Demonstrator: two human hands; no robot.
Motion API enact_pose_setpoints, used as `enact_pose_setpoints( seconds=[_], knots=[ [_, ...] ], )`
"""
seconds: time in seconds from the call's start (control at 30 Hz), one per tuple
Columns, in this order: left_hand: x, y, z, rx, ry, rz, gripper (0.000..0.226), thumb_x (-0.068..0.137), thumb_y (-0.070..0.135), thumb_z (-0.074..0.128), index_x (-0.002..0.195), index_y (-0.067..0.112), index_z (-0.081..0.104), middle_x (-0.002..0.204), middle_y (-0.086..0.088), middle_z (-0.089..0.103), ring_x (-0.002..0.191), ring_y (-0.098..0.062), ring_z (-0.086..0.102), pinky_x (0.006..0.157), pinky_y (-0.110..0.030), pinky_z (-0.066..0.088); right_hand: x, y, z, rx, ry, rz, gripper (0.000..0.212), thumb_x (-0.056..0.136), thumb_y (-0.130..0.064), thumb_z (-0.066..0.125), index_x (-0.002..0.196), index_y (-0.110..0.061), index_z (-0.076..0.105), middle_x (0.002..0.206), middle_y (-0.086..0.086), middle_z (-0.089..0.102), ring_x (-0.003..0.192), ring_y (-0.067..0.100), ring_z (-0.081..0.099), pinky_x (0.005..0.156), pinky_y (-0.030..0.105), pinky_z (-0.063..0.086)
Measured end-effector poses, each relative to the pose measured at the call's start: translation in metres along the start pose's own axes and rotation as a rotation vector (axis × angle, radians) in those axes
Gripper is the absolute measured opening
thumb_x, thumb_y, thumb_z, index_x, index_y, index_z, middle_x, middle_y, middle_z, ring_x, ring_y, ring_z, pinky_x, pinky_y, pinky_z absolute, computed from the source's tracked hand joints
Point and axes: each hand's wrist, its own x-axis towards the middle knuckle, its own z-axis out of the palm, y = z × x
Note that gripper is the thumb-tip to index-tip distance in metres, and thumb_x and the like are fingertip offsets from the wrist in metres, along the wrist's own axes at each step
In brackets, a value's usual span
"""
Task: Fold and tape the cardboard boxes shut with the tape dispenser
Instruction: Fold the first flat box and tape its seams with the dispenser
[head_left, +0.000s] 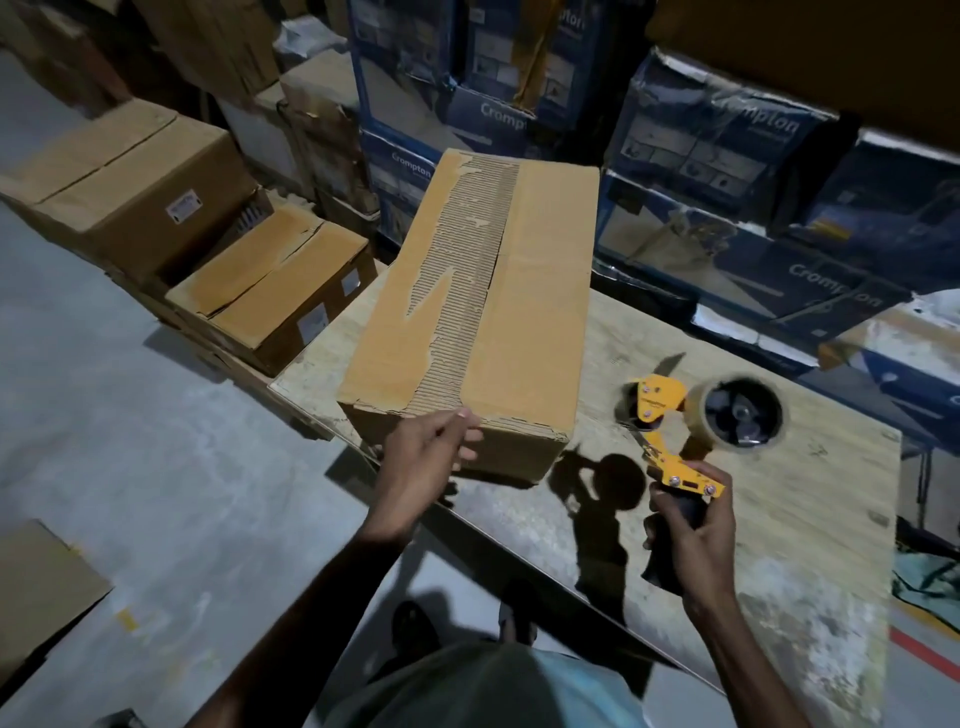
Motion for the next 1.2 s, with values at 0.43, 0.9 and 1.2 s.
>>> enact_pose_setpoints(
  seconds=[0.43, 0.9, 1.2],
  knots=[
    [-0.012, 0.024, 0.005, -0.678, -0.283, -0.462, 0.037, 0.088, 0.027, 0.068, 0.117, 0.004, 0.066, 0.111, -0.022, 0.076, 0.096, -0.029, 0.077, 0.094, -0.043, 0.059, -0.018, -0.046, 0.025, -0.676, -0.291, -0.666, 0.035, 0.085, -0.03, 0.056, 0.121, -0.029, 0.054, 0.072, -0.033, 0.045, 0.056, 0.009, 0.045, 0.056, 0.011, 0.036],
    [-0.011, -0.017, 0.001, -0.55, -0.298, -0.544, 0.042, 0.099, -0.016, 0.05, 0.14, -0.016, 0.045, 0.097, -0.023, 0.075, 0.081, -0.027, 0.079, 0.066, -0.032, 0.063, -0.016, -0.047, 0.035, -0.71, -0.397, -0.664, 0.04, 0.086, -0.032, 0.056, 0.125, -0.037, 0.052, 0.069, -0.023, 0.053, 0.05, 0.006, 0.048, 0.05, 0.023, 0.044],
    [-0.012, -0.02, -0.016, -0.664, -0.238, -0.576, 0.027, 0.099, -0.018, 0.045, 0.109, -0.006, 0.067, 0.082, -0.016, 0.077, 0.071, -0.018, 0.078, 0.063, -0.023, 0.062, -0.009, -0.045, 0.046, -0.691, -0.419, -0.7, 0.041, 0.081, -0.025, 0.056, 0.122, -0.032, 0.057, 0.067, -0.015, 0.056, 0.051, 0.009, 0.044, 0.051, 0.024, 0.042]
  ],
)
